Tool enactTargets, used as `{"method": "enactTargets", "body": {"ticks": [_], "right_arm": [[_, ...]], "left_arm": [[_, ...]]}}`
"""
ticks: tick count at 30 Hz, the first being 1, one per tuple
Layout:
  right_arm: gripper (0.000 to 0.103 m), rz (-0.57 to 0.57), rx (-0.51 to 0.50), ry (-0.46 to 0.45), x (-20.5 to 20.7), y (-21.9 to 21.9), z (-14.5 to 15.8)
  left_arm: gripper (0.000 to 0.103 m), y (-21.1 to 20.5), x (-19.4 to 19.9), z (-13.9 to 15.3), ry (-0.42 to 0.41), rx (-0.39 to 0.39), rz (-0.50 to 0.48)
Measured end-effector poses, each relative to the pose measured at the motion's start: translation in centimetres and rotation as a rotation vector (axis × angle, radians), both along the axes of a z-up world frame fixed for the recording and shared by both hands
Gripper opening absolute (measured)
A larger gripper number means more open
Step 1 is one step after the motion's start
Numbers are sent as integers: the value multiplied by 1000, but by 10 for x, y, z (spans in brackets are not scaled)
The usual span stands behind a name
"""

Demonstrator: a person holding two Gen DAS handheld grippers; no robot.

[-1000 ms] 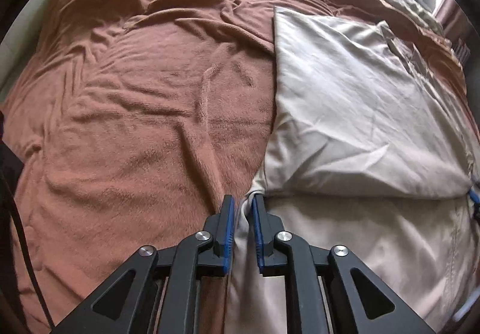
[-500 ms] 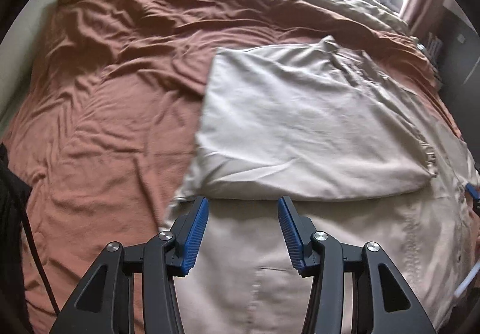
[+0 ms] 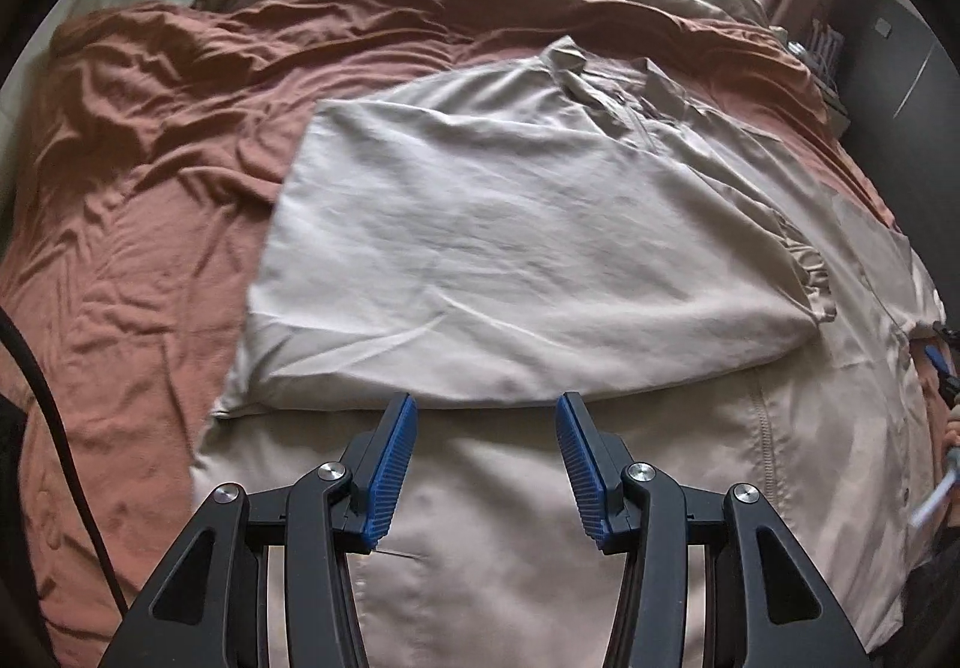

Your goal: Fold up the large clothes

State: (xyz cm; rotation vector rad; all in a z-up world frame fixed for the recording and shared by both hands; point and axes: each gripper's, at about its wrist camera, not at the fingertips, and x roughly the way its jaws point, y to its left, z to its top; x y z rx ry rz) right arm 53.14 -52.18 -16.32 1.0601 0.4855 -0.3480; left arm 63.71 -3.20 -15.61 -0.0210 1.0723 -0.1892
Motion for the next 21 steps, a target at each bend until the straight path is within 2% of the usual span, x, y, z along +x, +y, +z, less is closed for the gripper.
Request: {"method": "enactTargets", "body": {"ticks": [7, 13, 14, 18, 21], "right_arm": [[37, -33, 64, -6, -11, -15, -9], [35, -38, 44, -4, -6, -23, -12], [33, -41, 39, -1, -3, -25, -14], [9, -29, 42, 0, -3, -26, -19], [2, -31, -6, -45, -15, -19, 1]], "left_arm": [[51, -9, 11, -13, 39, -33, 2], [50, -15, 18, -21, 44, -26, -8], [50, -16, 19, -22, 45, -28, -10], [50, -16, 21, -26, 48, -26, -14], [50, -16, 20, -26, 42, -36, -15]]}}
